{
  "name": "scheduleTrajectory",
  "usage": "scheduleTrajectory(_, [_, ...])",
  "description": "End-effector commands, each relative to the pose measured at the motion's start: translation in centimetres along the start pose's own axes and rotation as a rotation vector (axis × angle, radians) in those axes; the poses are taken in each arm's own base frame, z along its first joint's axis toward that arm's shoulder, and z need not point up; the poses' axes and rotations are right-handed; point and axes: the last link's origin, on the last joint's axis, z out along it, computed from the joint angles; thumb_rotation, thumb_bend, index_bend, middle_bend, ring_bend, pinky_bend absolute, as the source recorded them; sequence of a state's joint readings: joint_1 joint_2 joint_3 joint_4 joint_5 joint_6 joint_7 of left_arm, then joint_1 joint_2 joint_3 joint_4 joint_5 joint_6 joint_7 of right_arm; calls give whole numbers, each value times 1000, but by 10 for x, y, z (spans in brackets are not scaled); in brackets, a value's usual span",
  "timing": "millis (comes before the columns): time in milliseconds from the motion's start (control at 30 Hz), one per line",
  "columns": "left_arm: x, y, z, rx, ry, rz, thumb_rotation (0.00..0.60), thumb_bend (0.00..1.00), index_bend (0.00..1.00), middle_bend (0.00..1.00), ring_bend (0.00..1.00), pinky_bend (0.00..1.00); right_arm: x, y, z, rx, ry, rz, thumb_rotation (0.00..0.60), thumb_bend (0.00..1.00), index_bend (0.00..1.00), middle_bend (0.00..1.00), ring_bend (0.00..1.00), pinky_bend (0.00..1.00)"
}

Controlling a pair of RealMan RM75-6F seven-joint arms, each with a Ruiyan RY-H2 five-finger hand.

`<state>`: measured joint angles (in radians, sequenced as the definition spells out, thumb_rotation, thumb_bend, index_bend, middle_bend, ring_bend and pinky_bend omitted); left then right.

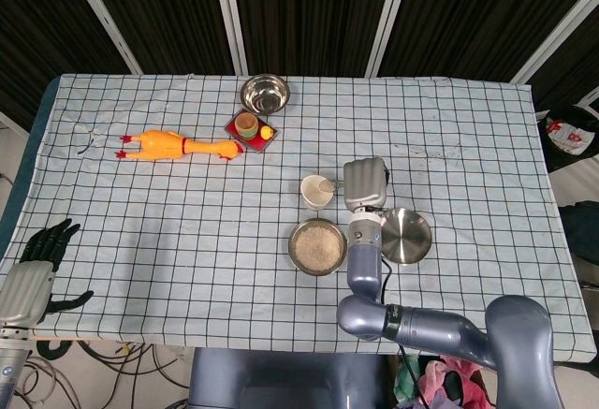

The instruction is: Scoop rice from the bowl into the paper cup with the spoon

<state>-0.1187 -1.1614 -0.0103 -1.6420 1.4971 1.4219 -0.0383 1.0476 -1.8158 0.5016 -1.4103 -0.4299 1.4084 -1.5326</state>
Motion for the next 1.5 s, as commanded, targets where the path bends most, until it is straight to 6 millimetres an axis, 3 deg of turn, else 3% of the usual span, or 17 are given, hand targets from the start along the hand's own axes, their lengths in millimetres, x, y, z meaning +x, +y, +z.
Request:
scheduleTrajectory(33, [0, 0, 0, 1, -2, -3, 600, 0, 0, 0, 0, 0, -4, 0, 3, 11, 31, -34, 600, 526, 737, 1000, 1000, 1000])
scheduleTrajectory(767, [3, 2, 0, -4, -9, -33, 600, 0, 0, 0, 0, 0, -30, -21, 9, 93, 288, -382, 600, 526, 736, 1000, 1000, 1000])
scheduleTrajectory(1233, [3, 3, -1, -12, -14, -36, 600, 0, 0, 0, 0, 0, -32, -33, -5, 256, 614, -648, 600, 525, 736, 1000, 1000, 1000])
scheduleTrajectory(1500, [3, 3, -1, -16, -13, -38, 600, 0, 0, 0, 0, 0, -35, -31, -4, 259, 642, -644, 600, 525, 736, 1000, 1000, 1000])
